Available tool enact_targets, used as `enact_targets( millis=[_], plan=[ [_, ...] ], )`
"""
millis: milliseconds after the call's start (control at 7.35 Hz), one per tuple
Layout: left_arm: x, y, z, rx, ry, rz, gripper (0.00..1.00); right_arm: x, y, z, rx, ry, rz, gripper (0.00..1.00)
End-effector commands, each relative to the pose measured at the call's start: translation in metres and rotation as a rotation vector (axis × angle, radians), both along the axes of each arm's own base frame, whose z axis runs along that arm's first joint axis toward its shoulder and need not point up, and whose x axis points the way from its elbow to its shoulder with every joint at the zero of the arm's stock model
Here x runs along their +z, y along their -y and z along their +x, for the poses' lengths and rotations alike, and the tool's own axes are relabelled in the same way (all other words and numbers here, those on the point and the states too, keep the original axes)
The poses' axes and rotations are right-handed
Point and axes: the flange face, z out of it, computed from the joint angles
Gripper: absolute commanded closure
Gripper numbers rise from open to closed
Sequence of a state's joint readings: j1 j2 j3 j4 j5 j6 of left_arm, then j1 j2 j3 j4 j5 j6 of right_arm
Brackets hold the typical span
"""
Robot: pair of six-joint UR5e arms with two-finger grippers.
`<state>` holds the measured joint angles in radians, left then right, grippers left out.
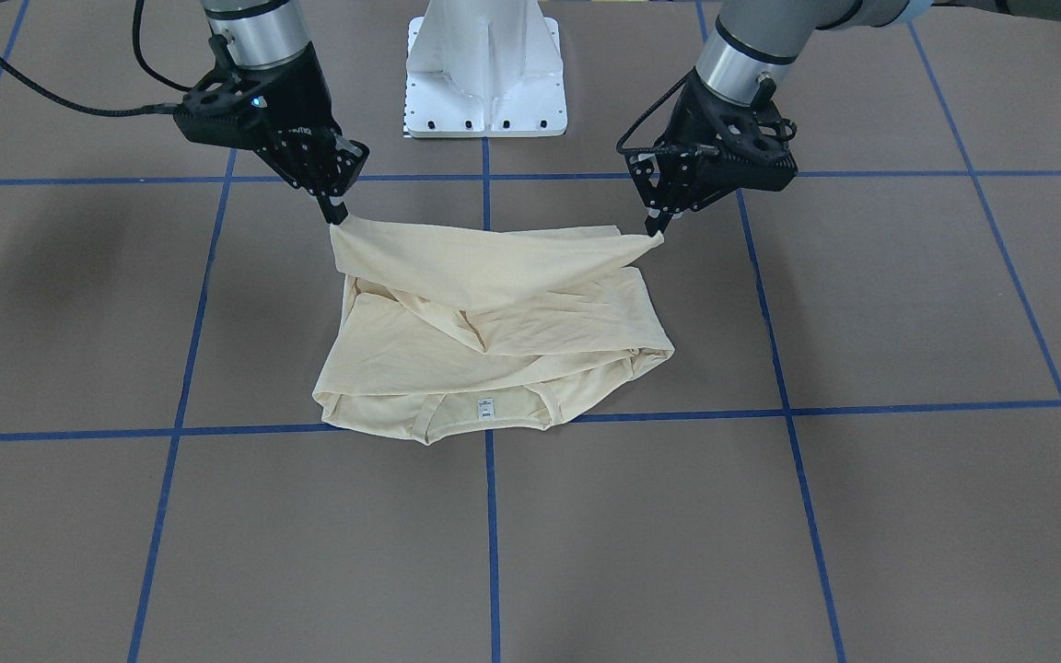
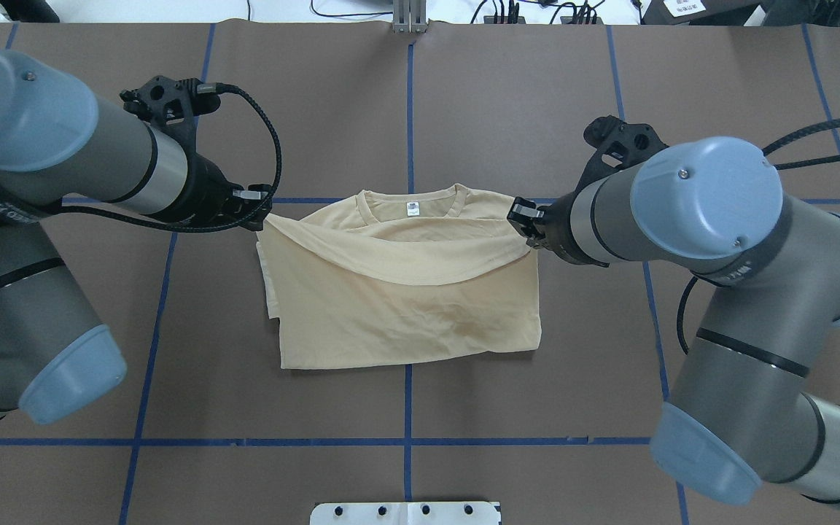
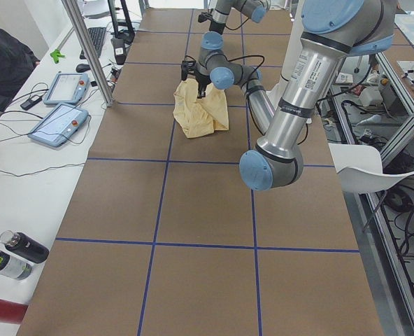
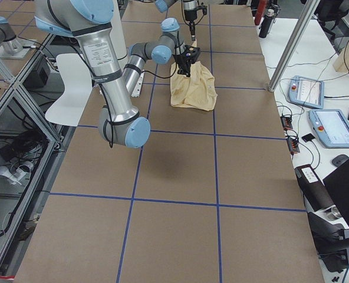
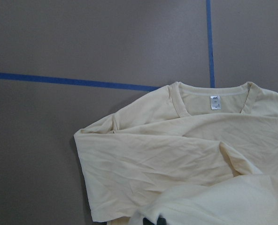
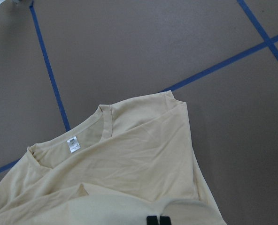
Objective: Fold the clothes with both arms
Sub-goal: 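Withdraw the right gripper while the left gripper lowers to the folded edge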
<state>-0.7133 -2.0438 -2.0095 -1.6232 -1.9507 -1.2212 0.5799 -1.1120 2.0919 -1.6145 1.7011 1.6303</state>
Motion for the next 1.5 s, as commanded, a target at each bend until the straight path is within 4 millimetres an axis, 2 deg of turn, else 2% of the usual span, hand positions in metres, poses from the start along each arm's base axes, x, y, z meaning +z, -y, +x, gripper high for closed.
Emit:
enact_targets(
  millis=[0, 136, 272, 545, 681, 817, 953, 1089, 1361],
  plan=[
    [0.029, 0.052, 0.047, -0.067, 0.079, -0.004, 1.0, 0.011, 0.062, -0.033, 0.04, -0.03, 0.0, 1.0],
    [0.046, 0.076, 0.073, -0.085, 0.091, 0.006, 1.0, 0.019, 0.082, -0.036, 0.044, -0.063, -0.001, 1.0],
    [0.07, 0.093, 0.088, -0.109, 0.114, 0.012, 1.0, 0.035, 0.1, -0.034, 0.031, -0.104, -0.005, 1.0],
    [0.106, 0.105, 0.104, -0.122, 0.152, 0.006, 1.0, 0.068, 0.127, -0.044, 0.003, -0.154, 0.002, 1.0],
    [0.109, 0.105, 0.107, -0.12, 0.14, 0.016, 1.0, 0.087, 0.144, -0.05, 0.006, -0.135, 0.007, 1.0],
    [0.108, 0.104, 0.106, -0.119, 0.135, 0.019, 0.96, 0.097, 0.152, -0.049, 0.008, -0.138, 0.008, 1.0],
    [0.107, 0.1, 0.101, -0.11, 0.107, 0.061, 0.01, 0.101, 0.157, -0.047, -0.003, -0.134, -0.009, 0.97],
    [0.092, 0.084, 0.088, -0.047, 0.079, 0.169, 0.0, 0.09, 0.16, -0.047, -0.018, -0.121, 0.0, 0.01],
    [0.089, 0.028, 0.05, 0.094, -0.03, 0.167, 0.0, 0.088, 0.159, -0.046, -0.039, -0.104, -0.009, 0.0]
  ],
)
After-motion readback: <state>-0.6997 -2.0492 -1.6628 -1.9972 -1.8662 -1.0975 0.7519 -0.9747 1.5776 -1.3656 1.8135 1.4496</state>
